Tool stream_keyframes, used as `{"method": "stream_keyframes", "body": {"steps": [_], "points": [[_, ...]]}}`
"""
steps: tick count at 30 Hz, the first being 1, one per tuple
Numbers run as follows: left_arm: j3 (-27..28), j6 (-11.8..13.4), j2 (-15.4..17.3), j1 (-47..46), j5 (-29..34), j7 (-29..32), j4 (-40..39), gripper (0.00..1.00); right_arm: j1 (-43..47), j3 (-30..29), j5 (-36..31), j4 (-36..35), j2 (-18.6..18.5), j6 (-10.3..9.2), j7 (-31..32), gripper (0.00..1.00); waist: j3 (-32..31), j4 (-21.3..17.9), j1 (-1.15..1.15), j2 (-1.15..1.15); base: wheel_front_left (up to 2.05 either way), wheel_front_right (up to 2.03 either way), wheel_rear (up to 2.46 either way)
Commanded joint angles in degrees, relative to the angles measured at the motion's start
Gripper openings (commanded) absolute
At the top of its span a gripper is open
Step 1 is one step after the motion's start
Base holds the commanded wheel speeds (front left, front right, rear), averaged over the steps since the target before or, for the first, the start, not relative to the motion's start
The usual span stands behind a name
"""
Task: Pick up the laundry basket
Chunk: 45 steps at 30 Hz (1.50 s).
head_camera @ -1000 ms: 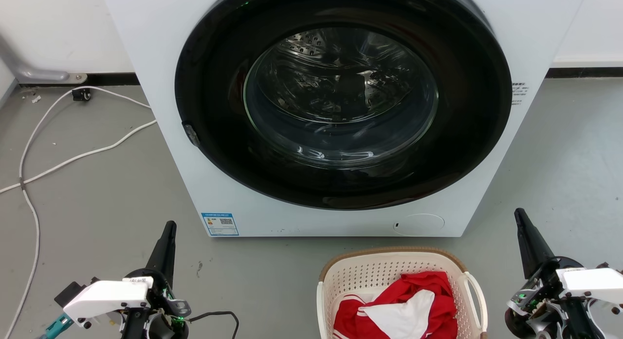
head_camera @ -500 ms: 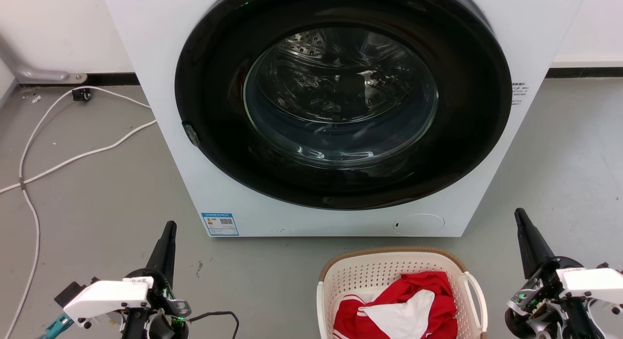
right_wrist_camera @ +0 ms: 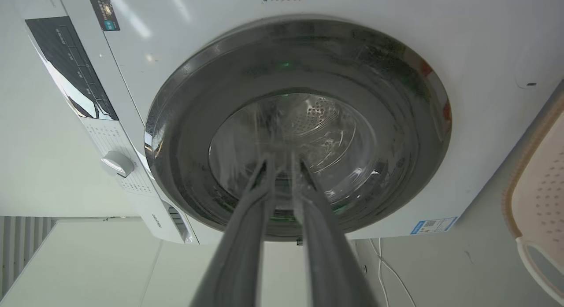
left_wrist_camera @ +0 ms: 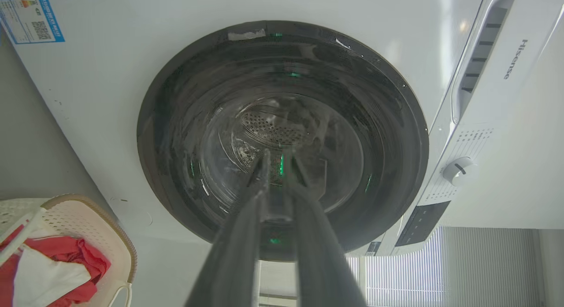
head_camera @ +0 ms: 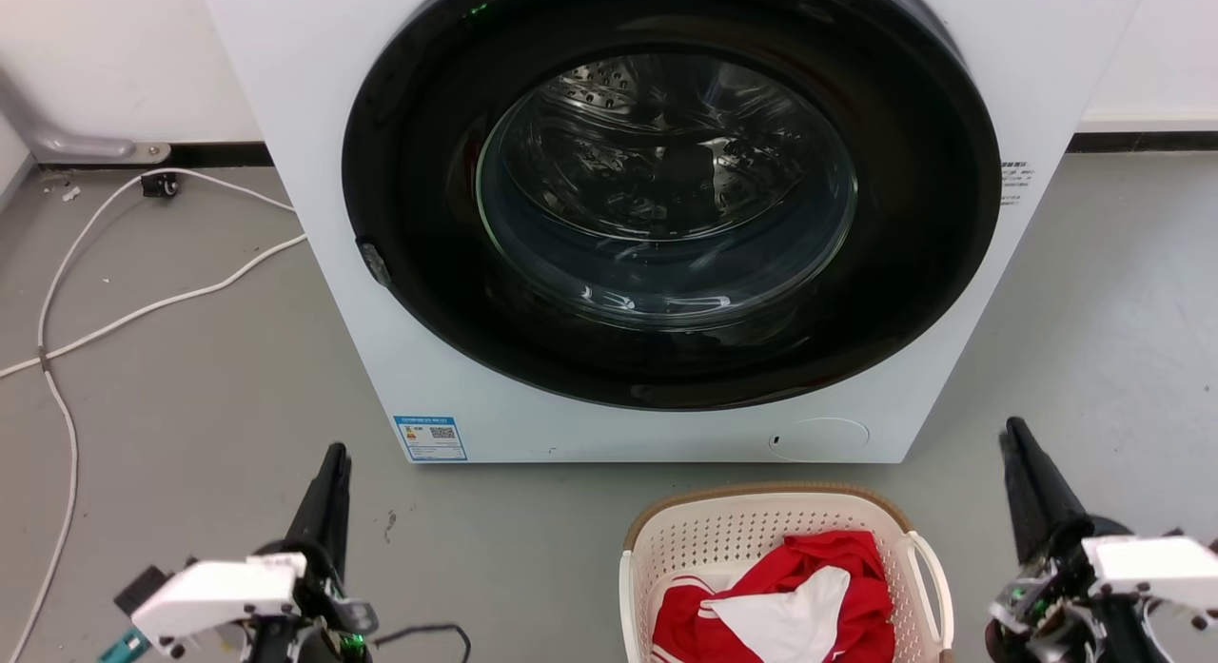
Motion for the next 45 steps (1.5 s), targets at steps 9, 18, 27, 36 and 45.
{"method": "stream_keyframes", "body": {"steps": [9,18,27,36,45], "points": [[-2.25,0.0,-0.05,-1.05,1.16,-2.66,-0.25,1.0,-0.1,1.69,-0.87,-0.92,0.04,0.0,-2.36,1.0,0.09,0.0,0.0,0.0,0.0,0.0,0.0],[-2.49,0.0,-0.07,-1.75,11.82,-4.97,-2.12,1.0,-0.61,3.41,-6.7,-1.09,-0.9,0.0,-5.0,1.0,0.14,0.0,0.0,0.0,0.0,0.0,0.0],[-3.34,0.53,-0.1,-2.5,22.28,-7.07,-4.42,1.0,-0.91,3.11,-20.54,-3.1,-0.43,0.01,-7.13,1.0,0.12,0.09,0.0,0.0,0.0,0.0,0.0],[-5.43,1.86,-0.12,-3.14,32.9,-8.98,-5.62,1.0,-0.67,3.61,-33.84,-5.0,-0.13,0.01,-9.06,1.0,0.02,0.16,0.0,0.0,0.0,0.0,0.0],[-7.62,2.96,-0.14,-3.68,44.16,-11.07,-4.8,1.0,-0.4,4.27,-48.47,-5.29,0.06,0.01,-11.19,1.0,-0.06,0.33,0.0,0.0,0.0,0.0,0.0]]}}
